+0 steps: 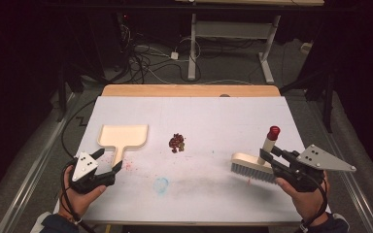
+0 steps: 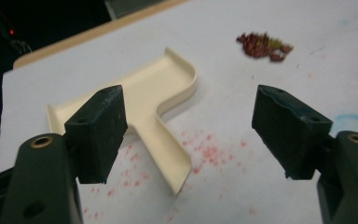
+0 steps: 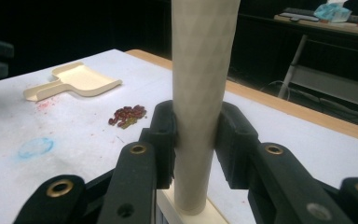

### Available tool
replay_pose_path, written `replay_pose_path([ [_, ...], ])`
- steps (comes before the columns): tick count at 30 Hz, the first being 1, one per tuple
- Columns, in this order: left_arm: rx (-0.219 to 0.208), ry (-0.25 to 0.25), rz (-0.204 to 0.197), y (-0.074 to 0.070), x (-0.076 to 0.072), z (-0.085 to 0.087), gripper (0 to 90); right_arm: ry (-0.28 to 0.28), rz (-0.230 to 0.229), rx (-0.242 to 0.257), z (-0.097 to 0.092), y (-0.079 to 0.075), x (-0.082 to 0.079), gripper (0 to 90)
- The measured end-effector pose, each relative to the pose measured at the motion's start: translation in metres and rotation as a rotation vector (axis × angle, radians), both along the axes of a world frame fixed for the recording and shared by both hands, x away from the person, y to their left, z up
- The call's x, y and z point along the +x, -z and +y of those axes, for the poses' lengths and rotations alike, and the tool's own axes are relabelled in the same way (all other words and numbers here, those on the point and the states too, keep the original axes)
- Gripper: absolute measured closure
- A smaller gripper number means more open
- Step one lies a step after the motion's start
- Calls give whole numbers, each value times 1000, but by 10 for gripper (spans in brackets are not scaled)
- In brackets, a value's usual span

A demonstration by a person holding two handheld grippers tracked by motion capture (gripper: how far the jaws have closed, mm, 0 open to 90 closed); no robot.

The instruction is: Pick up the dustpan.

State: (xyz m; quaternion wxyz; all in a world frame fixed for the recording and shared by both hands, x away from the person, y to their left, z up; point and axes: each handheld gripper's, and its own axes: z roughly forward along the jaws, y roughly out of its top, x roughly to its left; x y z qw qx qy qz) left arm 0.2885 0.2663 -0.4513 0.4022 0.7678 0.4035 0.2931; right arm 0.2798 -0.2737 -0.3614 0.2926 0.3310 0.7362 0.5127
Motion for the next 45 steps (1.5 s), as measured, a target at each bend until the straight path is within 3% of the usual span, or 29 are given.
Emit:
replay_pose_path([
  [10, 35, -13, 101, 5, 3, -6, 227, 25, -32, -26, -1, -2, -2, 702],
  [11, 36, -30, 131, 5, 4, -6, 225, 31, -32, -28, -2, -2, -2, 703],
  [13, 29, -42, 144, 5, 4, -6, 225, 38, -32, -26, -3, -2, -1, 702],
  [14, 22, -73, 180, 5, 5, -6, 225, 39, -29, -24, -4, -2, -1, 702],
  [15, 22, -73, 180, 5, 5, -6, 225, 43, -27, -22, -4, -2, -1, 702],
  [19, -31, -117, 236, 4, 8, -10, 225, 39, -36, -25, -3, -3, -1, 702],
  [21, -52, -132, 273, 9, 15, -14, 225, 41, -36, -27, -3, -3, 0, 702],
  [24, -48, -149, 300, 14, 23, -18, 225, 39, -30, -28, -1, -2, 1, 702],
  [25, -43, -171, 303, 15, 31, -20, 225, 38, -30, -28, -1, -1, 2, 702],
  [27, -68, -167, 307, 15, 36, -19, 228, 38, -28, -33, 0, -1, 2, 702],
  [32, -46, -270, 349, 22, 63, -20, 259, 38, -19, -41, 2, 1, 3, 702],
  [35, -46, -279, 390, 30, 75, -18, 335, 39, -18, -42, 3, 2, 3, 702],
  [37, -75, -283, 410, 36, 82, -16, 383, 39, -18, -42, 3, 3, 3, 702],
  [40, -68, -296, 377, 39, 87, -16, 462, 37, -19, -41, 3, 3, 3, 702],
  [43, -45, -291, 368, 39, 89, -17, 491, 36, -18, -41, 4, 3, 3, 702],
  [45, -41, -290, 365, 39, 90, -17, 569, 36, -16, -41, 4, 4, 3, 702],
])
